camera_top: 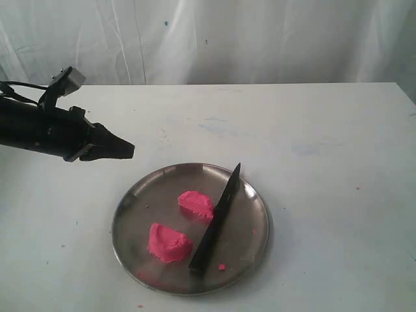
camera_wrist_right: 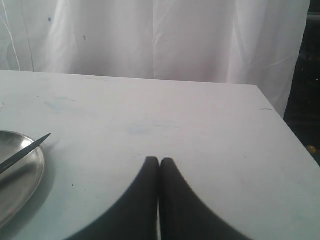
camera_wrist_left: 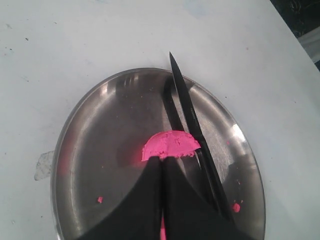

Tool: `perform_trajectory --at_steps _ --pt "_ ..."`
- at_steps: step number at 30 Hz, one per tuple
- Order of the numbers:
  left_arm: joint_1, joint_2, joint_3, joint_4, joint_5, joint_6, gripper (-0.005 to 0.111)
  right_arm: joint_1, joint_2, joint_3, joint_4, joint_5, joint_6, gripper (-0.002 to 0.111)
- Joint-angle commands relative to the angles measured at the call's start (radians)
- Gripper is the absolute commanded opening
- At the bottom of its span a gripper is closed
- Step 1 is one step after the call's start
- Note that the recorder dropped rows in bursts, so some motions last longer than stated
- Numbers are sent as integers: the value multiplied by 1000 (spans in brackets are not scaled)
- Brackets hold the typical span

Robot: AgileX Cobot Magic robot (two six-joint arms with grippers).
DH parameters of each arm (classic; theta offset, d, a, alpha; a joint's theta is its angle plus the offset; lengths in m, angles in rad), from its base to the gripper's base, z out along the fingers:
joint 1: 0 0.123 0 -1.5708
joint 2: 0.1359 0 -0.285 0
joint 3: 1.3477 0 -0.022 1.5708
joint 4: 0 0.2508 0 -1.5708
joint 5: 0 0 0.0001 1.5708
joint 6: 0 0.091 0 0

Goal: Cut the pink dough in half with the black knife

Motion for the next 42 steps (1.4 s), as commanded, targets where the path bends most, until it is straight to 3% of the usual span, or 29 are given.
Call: perform_trajectory --at_steps 1,7,17,20,23,33,42 --pt "-2 -5 7 -15 12 -1 0 -4 -7 6 -7 0 4 0" --pt "-2 -69 7 -1 12 -1 0 -4 -7 6 -7 0 4 0" --pt "-4 -628 7 9 -134 1 0 -4 -7 6 -7 0 4 0" --pt "-37 -758 9 20 -176 -6 0 -4 -7 6 -7 0 4 0" --pt "-62 -911 108 121 -179 -9 0 -4 -7 6 -7 0 4 0" --pt "-62 -1211 447 125 -279 -92 0 -4 -7 6 -7 0 18 0" --pt "-62 -1276 501 125 -226 -155 0 -4 -7 6 -7 0 20 0"
